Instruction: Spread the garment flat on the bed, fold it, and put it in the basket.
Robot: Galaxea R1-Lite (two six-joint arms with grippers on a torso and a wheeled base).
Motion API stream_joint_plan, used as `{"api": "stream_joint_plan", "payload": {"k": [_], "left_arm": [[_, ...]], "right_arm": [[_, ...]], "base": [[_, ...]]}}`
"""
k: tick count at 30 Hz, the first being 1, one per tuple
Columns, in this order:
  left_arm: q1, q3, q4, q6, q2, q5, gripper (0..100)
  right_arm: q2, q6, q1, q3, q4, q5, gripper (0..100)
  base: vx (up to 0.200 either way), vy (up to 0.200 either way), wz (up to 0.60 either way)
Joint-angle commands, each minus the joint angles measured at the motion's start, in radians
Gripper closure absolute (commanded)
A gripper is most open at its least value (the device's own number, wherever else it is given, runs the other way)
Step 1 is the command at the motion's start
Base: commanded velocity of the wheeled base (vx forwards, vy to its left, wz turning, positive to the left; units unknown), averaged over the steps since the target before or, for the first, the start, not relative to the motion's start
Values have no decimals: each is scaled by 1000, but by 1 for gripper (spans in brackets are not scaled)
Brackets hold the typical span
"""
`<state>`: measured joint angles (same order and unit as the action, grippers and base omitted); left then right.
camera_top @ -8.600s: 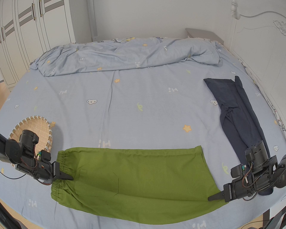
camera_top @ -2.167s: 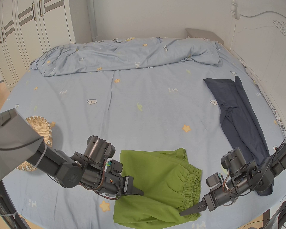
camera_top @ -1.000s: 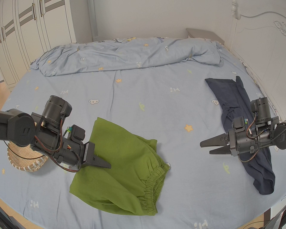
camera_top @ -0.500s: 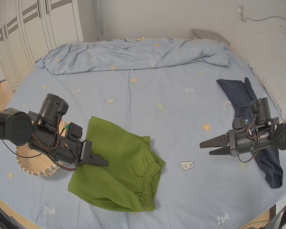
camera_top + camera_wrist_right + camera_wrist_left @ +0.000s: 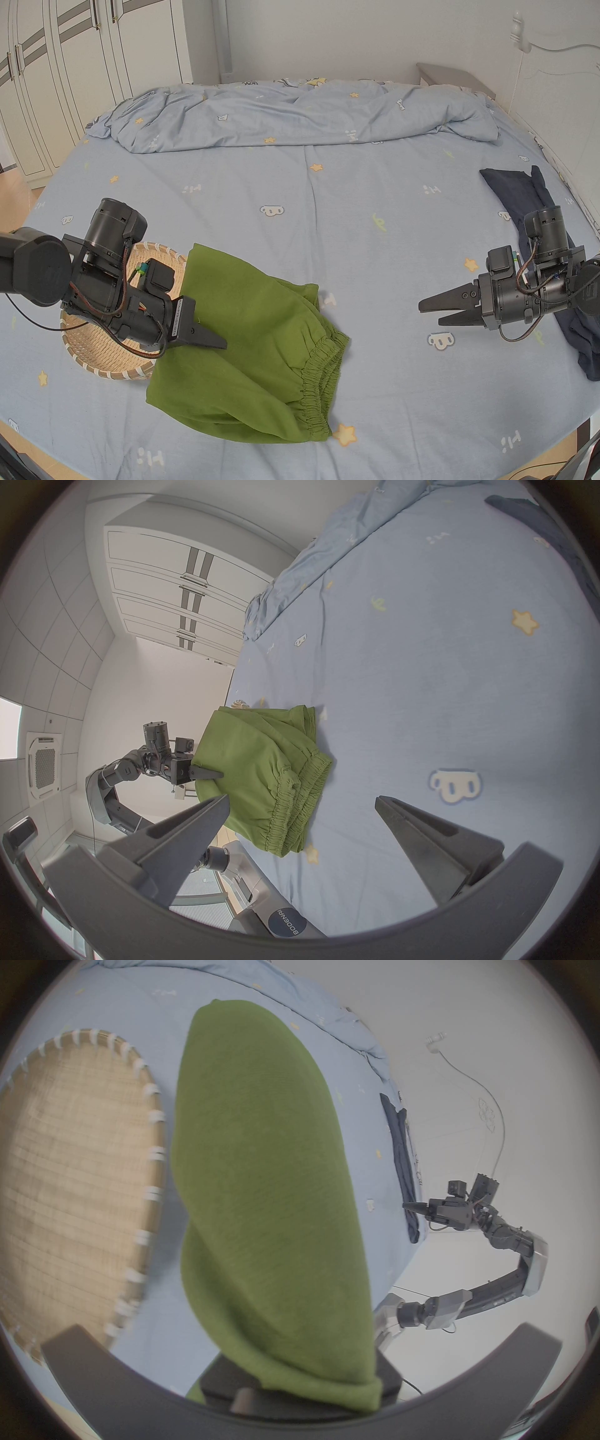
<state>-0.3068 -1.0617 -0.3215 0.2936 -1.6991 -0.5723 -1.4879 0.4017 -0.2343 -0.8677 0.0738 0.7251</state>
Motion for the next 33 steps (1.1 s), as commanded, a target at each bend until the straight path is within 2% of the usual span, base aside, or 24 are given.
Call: {"api": "stream_joint_plan", "payload": {"k": [1,3,5,10,12,16,28,33], "left_arm": [[-49,2,5,-65,6,186,100],[-104,0,7,-91,12,330,100],[-146,-4,7,-99,23,385,100],[-196,-50,-2,-191,85,385,100],[-192,-58,-5,-229,113,385,100],[-178,-54,-11,-248,168,385,100],[9,-81,-21,-283,392,385,100],[114,-103,-16,-283,383,385,100]], "right_arm": [[-2,-7,0,1,1,0,0],[-2,-9,0,1,1,0,0],[-3,-9,0,1,3,0,0],[-3,-9,0,2,3,0,0],[-3,-9,1,2,3,0,0],[-5,-9,1,2,3,0,0],[-8,-9,-4,9,6,0,0],[-3,-11,-2,9,6,0,0]], "base": [[0,0,0],[0,0,0],[0,0,0],[0,0,0],[0,0,0],[0,0,0],[0,0,0],[0,0,0]]}}
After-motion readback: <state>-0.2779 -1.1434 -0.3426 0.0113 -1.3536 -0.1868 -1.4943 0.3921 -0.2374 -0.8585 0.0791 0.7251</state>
